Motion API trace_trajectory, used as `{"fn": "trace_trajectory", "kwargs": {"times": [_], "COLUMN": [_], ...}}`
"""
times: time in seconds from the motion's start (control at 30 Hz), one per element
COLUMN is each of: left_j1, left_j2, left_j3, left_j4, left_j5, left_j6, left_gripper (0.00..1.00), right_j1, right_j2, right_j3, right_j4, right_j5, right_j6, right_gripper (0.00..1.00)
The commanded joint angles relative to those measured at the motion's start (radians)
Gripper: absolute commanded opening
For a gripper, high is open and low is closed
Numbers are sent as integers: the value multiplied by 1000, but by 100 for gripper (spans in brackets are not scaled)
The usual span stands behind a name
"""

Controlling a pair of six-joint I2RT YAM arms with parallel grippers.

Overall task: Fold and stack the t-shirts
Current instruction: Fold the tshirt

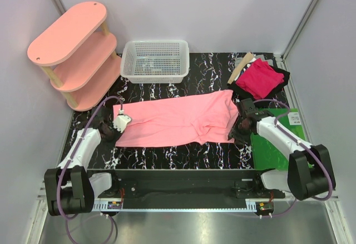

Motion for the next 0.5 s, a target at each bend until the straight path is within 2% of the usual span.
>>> {"fn": "trace_trajectory", "kwargs": {"times": [0.0,0.17,0.47], "left_j1": [21,36,56], "left_j2": [-6,6,21], "left_j3": [33,38,32], "left_j4": [27,28,34], "left_j5": [1,-3,11], "left_j6": [13,25,33], "left_gripper": [0,0,0], "right_j1": [-2,-2,-3], "right_j2": [69,107,167], "right_j3": [42,62,85], "right_j4": [-4,8,40], "right_j5": [15,54,48], "right_j6": [-2,-16,-25], "right_gripper": [44,44,36]}}
